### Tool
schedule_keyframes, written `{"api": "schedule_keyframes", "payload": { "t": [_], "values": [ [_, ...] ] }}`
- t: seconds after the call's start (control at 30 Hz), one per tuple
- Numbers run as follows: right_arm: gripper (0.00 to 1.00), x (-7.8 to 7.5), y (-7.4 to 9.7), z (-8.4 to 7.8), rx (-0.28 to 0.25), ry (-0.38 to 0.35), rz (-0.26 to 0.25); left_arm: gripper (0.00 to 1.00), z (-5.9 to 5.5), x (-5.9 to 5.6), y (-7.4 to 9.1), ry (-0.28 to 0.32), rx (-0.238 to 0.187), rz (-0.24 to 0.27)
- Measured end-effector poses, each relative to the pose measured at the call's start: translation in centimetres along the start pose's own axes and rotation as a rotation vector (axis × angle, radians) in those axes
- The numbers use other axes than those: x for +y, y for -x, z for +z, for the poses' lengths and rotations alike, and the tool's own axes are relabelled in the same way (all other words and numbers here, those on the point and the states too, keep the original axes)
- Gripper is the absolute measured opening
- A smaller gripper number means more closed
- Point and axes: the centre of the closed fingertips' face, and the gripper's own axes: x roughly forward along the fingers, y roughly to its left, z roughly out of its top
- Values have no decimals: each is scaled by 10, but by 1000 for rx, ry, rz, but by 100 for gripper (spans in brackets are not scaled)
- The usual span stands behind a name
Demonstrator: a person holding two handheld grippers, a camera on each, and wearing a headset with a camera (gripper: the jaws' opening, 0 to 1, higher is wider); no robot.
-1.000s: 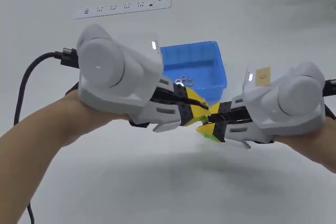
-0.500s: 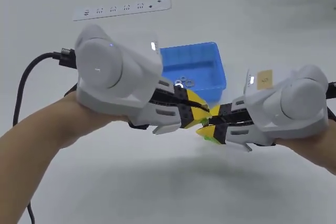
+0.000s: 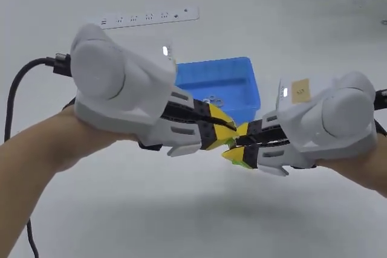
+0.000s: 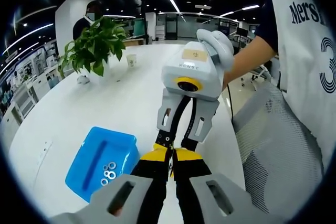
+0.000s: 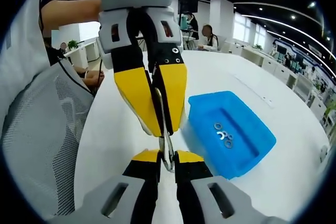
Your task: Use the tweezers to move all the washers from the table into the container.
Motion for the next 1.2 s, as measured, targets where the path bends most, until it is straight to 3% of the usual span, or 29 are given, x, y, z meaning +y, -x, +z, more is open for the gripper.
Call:
{"api": "schedule_keyframes", "payload": {
  "t": [0.67,0.9,1.2],
  "values": [
    [11,-17,2,40,-44,26,-24,6,20,18,28,-31,-20,54],
    [11,-28,-2,53,-54,54,-31,6,24,32,37,-44,-20,78],
    [11,-48,-8,57,-52,69,-51,6,25,53,37,-74,0,76]
  ]
}}
